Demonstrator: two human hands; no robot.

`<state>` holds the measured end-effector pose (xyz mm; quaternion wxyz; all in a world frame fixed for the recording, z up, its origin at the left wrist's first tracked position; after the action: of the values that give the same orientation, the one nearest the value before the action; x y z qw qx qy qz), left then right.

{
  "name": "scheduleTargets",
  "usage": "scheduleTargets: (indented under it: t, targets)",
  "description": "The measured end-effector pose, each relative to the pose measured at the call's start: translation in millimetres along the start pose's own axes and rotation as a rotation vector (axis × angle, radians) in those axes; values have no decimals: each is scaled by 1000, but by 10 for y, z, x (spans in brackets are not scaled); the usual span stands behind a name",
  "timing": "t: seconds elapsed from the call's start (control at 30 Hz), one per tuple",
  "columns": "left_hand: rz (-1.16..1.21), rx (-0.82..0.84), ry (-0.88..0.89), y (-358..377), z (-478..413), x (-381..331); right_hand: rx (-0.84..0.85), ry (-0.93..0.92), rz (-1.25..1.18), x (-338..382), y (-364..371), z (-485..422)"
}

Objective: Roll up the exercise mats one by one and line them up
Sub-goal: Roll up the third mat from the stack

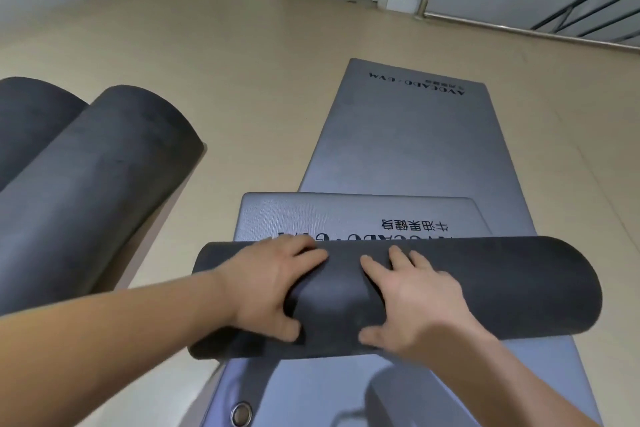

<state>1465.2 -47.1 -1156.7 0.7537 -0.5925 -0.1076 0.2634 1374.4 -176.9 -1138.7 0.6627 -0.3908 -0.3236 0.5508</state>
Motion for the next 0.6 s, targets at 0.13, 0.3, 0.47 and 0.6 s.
scheduleTargets:
  t: [0.13, 0.3, 0.47, 0.6]
  targets:
    - [-129, -5, -45, -116, -186, 150, 18, 11, 149, -28, 30, -271]
    - [-223, -113, -134, -72, -24, -94, 51, -42, 111, -163, -251, -635]
    - [-303, 58, -271, 269, -143, 14, 93, -28, 49, -209, -377, -854]
    - [-309, -9, -292, 273, -386, 225, 2, -10, 184, -137, -500, -873]
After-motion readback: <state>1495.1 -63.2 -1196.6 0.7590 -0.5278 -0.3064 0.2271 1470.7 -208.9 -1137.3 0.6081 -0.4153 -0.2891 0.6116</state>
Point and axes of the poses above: each hand's wrist, its own z-axis away from the middle knuckle, its own y-axis out of the palm, x = y × z, the point moved 10 cm from there along -z, towards the middle knuckle, and after that the axes turned 8 degrees about -y, right-handed, at the moved point
